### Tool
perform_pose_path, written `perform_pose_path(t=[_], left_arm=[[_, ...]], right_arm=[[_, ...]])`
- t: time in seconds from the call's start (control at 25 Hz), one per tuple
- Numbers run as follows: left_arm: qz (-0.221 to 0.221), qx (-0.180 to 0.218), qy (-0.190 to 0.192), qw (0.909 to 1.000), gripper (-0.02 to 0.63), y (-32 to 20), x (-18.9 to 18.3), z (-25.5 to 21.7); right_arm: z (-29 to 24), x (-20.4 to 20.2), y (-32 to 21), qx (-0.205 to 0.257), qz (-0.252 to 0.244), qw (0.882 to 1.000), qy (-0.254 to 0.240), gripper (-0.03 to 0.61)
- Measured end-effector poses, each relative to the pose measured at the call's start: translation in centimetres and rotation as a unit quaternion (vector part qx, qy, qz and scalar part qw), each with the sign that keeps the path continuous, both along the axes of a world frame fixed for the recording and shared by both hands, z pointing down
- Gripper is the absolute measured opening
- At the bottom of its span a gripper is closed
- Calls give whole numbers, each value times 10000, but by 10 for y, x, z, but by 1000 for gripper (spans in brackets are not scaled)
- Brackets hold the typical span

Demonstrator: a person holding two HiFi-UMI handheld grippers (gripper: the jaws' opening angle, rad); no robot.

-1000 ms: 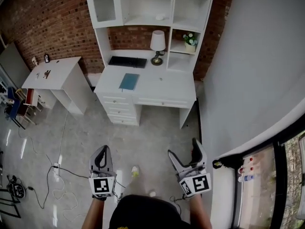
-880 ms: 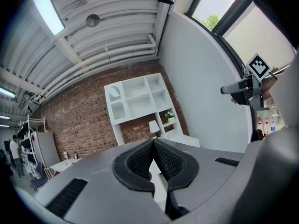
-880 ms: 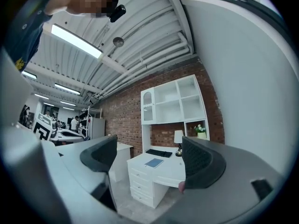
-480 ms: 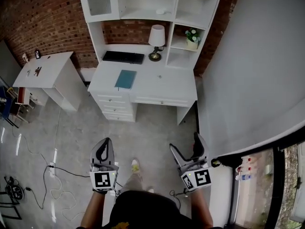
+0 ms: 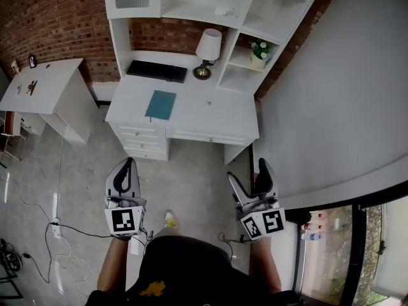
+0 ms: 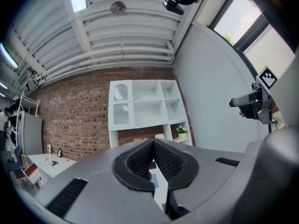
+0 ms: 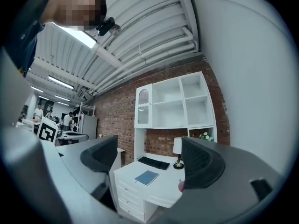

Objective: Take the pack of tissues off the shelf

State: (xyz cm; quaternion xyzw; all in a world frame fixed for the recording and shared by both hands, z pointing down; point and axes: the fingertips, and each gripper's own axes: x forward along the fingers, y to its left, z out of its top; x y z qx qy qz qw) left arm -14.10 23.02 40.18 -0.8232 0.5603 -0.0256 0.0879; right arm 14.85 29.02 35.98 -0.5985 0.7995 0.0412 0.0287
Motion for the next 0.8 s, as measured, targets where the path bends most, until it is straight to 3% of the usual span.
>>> perform_pose_path(t=[0.28,0.8], left_arm=[[197,-149,155,9996,14,-53,-30,18],[638,-401,73,9971,14,-100,-13,27]], right_arm=[[0,-41,-51,-161,-37,9997,197,428],[6,-35,-95,-271,251,9992,182,428]])
